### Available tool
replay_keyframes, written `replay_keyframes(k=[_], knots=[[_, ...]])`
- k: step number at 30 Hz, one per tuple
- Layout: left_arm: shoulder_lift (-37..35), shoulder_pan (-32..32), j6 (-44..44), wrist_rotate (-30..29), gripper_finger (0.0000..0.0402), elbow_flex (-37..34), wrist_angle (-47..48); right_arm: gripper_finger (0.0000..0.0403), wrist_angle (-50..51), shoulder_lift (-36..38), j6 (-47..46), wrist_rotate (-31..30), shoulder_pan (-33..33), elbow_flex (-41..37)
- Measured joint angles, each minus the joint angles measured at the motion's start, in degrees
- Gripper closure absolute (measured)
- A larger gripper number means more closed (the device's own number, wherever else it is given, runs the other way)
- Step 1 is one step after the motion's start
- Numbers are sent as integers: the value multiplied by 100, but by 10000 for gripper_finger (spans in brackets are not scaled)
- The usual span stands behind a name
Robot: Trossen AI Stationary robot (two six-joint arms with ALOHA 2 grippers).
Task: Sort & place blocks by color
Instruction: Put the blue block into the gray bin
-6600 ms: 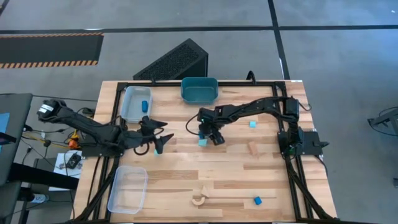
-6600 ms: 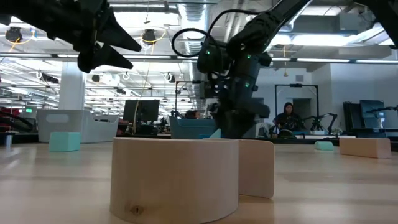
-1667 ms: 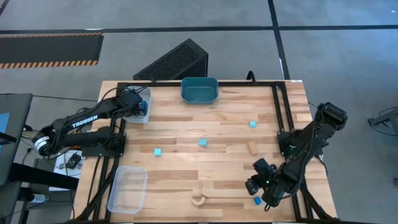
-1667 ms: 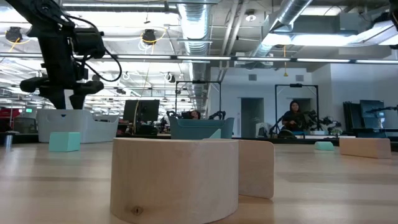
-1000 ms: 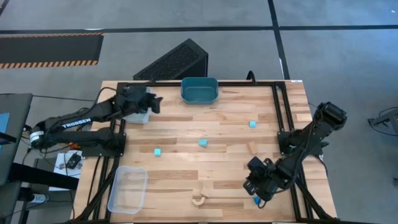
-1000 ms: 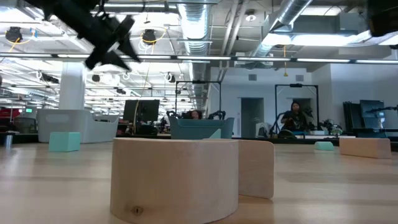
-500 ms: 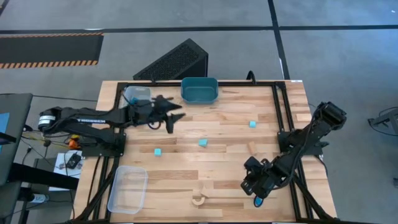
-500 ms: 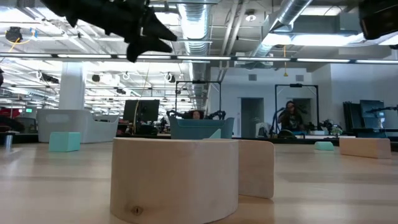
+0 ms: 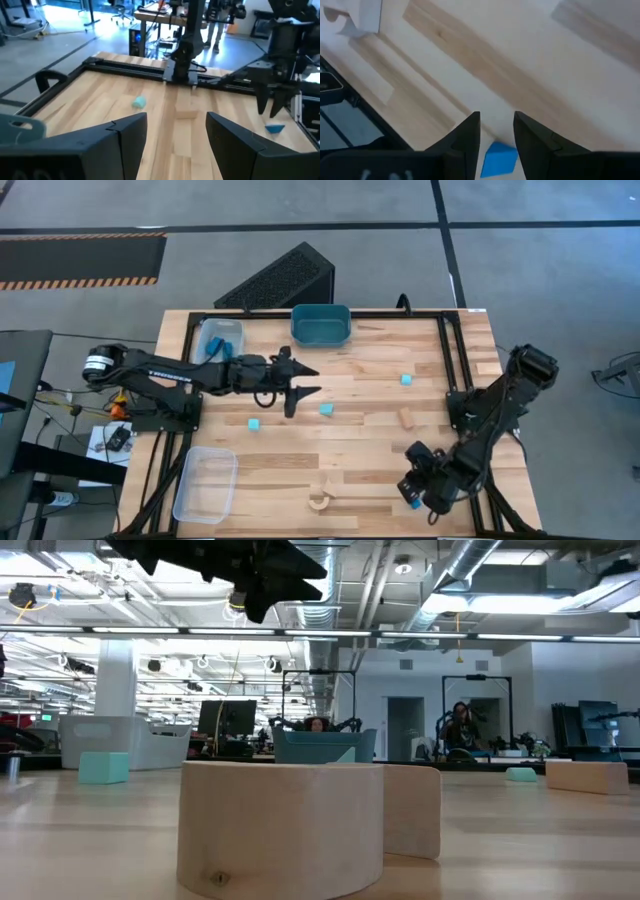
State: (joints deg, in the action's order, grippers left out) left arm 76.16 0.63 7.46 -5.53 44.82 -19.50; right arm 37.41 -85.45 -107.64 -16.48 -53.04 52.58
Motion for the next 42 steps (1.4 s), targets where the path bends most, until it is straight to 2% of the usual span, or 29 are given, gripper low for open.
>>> replay_keyframes(k=[6, 10, 15, 22, 28, 31, 37, 42], knots=[[-2, -5, 240, 65, 212, -18, 637, 269, 22, -60, -556, -436, -305, 1], [-2, -217, 442, 187, 212, -15, 1120, 271, -97, -334, -929, -430, -308, 2], [-2, -599, 20, 105, 212, -16, 1464, 271, -363, -842, -1066, -329, -278, 305], [-2, -897, -100, 126, 212, -16, 1278, 271, -53, -1339, -930, -149, -150, 1085], [-2, -1158, 1, 262, 212, -16, 1210, 270, 267, -1431, -490, 182, -1, 1476], [-7, -1462, 222, 9, 212, -177, 1052, 270, 271, -1429, -205, 162, 39, 1484], [-7, -2111, 573, -960, 212, -586, 619, 259, 179, -1523, 460, 163, 226, 1475], [-5, -2245, 827, -1685, 212, -632, 572, 241, 77, -1513, 1307, 286, 427, 1478]])
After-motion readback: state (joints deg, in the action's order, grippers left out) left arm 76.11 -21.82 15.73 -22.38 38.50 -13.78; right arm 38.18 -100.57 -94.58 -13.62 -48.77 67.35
